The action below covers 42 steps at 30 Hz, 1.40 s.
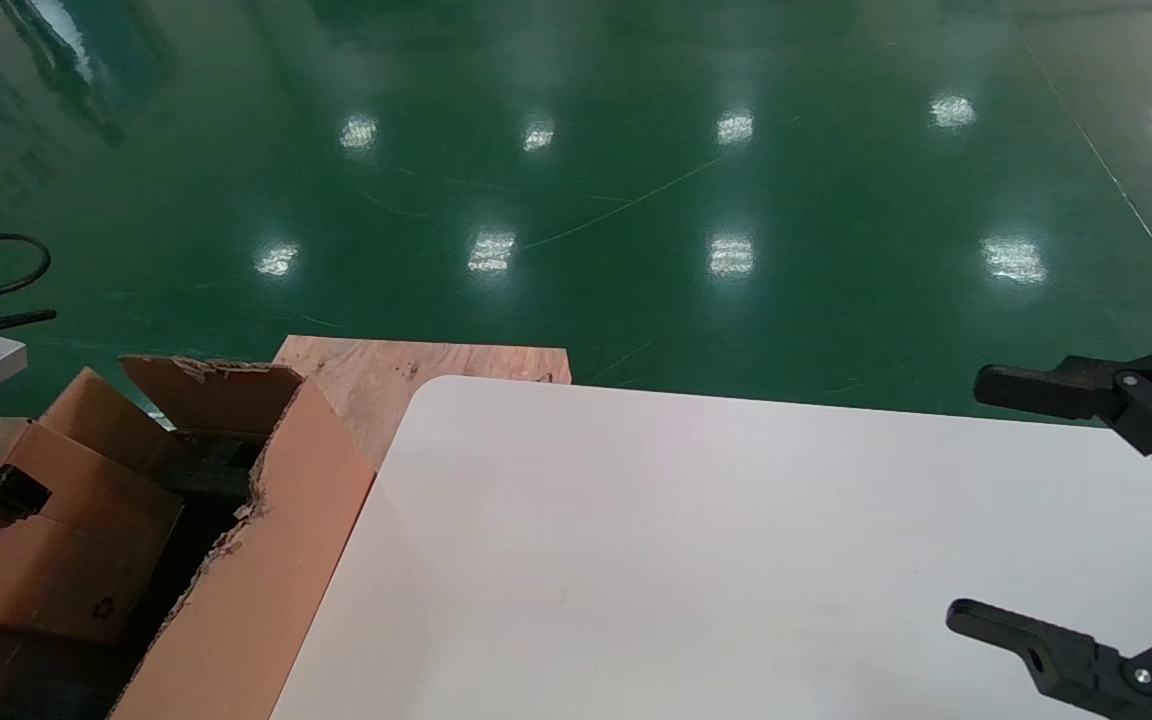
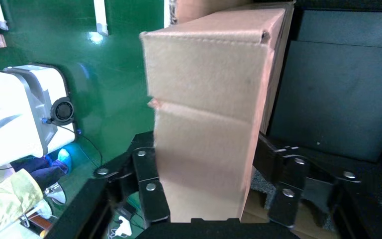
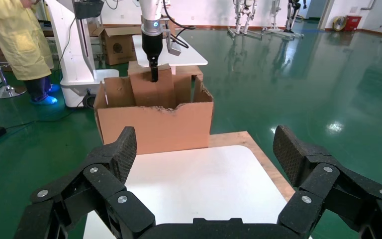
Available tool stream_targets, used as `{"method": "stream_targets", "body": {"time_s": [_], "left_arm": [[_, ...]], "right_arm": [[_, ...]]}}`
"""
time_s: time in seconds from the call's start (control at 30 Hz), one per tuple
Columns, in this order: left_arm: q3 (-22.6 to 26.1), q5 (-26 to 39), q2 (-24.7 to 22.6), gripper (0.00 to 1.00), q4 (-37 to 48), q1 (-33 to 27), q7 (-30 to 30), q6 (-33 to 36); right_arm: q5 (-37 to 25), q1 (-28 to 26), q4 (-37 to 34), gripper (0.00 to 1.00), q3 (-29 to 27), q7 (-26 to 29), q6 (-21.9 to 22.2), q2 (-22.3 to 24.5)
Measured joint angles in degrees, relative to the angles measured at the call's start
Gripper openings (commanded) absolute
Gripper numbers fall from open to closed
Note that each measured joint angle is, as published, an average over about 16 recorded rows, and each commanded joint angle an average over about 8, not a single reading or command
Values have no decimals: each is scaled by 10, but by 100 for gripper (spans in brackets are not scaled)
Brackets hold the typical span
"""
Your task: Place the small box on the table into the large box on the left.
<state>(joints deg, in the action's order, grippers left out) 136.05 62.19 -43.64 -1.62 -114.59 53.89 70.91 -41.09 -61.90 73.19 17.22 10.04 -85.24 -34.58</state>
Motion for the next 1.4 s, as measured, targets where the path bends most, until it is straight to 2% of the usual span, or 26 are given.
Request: {"method": "stream_targets", "body": {"time_s": [0.77,1.13,1.4], "left_arm": [[0,1,-12,100,-2,-4,-1,-4],[-21,-27,-56,100,-37,-40,-10,-12],[-47,-60,-97,100,-110,-94,-5,-6]], "right_arm": [[0,0,0,100,0,0,0,0],[0,0,0,100,1,0,0,0],[0,0,0,100,1,0,0,0]]}}
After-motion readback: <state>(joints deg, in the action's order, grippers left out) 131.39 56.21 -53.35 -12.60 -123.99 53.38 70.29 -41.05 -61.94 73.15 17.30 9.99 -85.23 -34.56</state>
